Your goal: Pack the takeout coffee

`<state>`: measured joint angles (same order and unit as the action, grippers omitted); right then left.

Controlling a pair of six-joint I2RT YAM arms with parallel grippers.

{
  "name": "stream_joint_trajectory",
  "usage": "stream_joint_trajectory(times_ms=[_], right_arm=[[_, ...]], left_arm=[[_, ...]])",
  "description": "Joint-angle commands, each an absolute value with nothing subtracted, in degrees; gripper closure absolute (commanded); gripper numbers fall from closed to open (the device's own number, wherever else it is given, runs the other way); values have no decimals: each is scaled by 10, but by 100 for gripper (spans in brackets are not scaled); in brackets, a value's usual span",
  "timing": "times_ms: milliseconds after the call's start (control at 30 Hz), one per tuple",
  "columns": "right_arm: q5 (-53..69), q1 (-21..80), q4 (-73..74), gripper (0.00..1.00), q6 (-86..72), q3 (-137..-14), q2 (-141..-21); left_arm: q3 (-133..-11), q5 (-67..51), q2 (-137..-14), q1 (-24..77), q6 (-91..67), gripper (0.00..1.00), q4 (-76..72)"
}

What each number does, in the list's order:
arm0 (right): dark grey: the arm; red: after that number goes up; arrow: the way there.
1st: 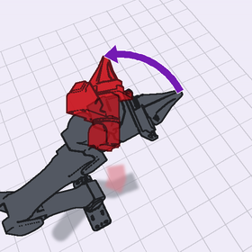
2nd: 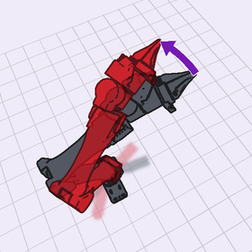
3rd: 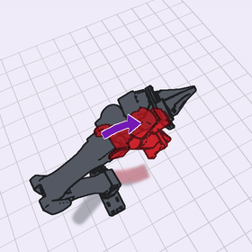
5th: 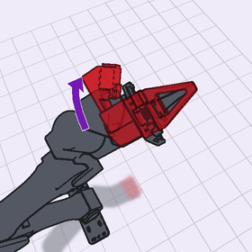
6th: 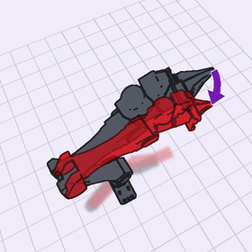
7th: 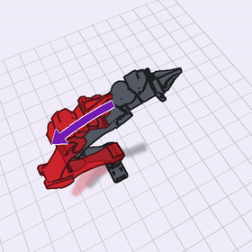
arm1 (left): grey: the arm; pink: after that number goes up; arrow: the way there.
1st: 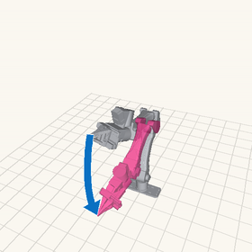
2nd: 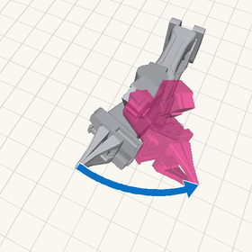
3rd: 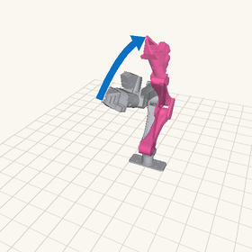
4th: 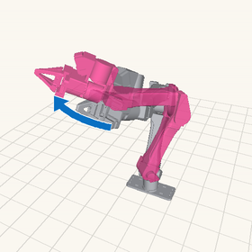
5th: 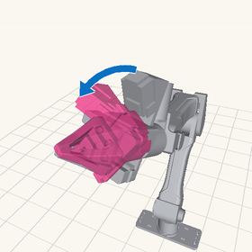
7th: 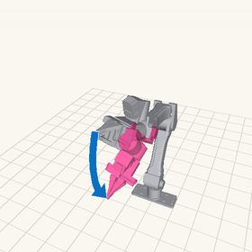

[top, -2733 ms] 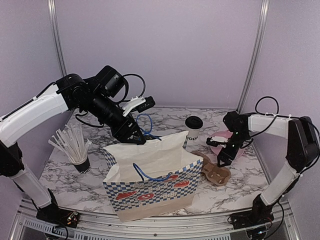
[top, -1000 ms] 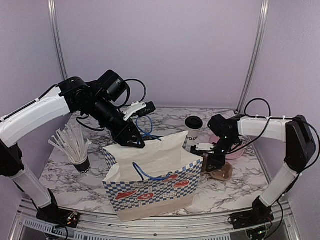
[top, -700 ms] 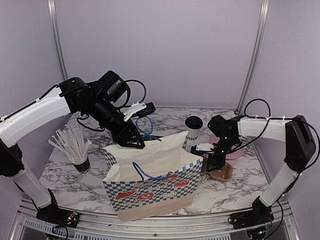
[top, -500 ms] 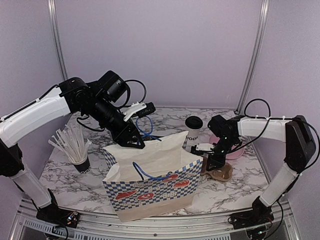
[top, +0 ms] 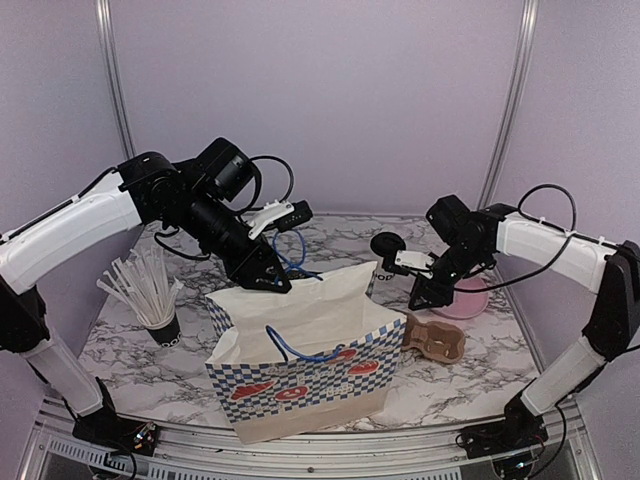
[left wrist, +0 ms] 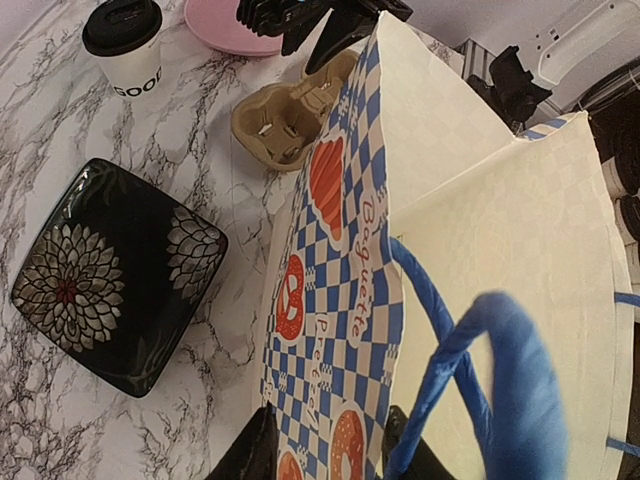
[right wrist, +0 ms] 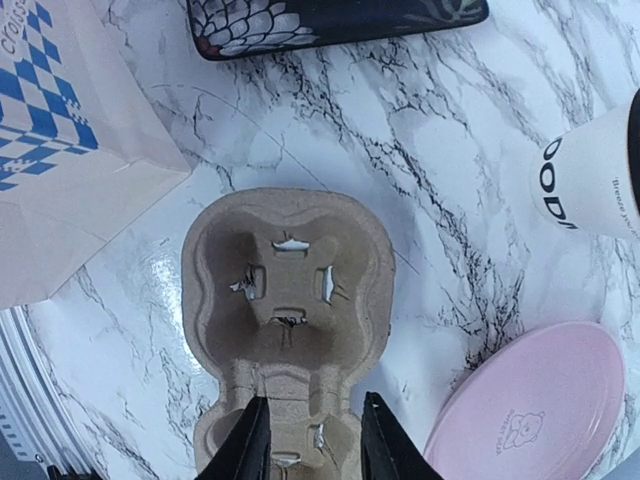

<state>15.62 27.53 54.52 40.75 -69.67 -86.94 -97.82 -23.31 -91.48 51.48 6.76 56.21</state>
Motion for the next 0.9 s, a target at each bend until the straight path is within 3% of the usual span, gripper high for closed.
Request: stream_joint_trajectory(times_ms=[0,233,867], right_arm=[[156,273,565,69,414,-672,-876],[109,274,523,59,402,-620,-899],[102,290,497,62,390,-619,-934]], left_arm=[[-994,-228,-921,518,65,63,573],[-989,-223,-916,518,60,57,572],[-975,-224,-917,518,60,57,572]])
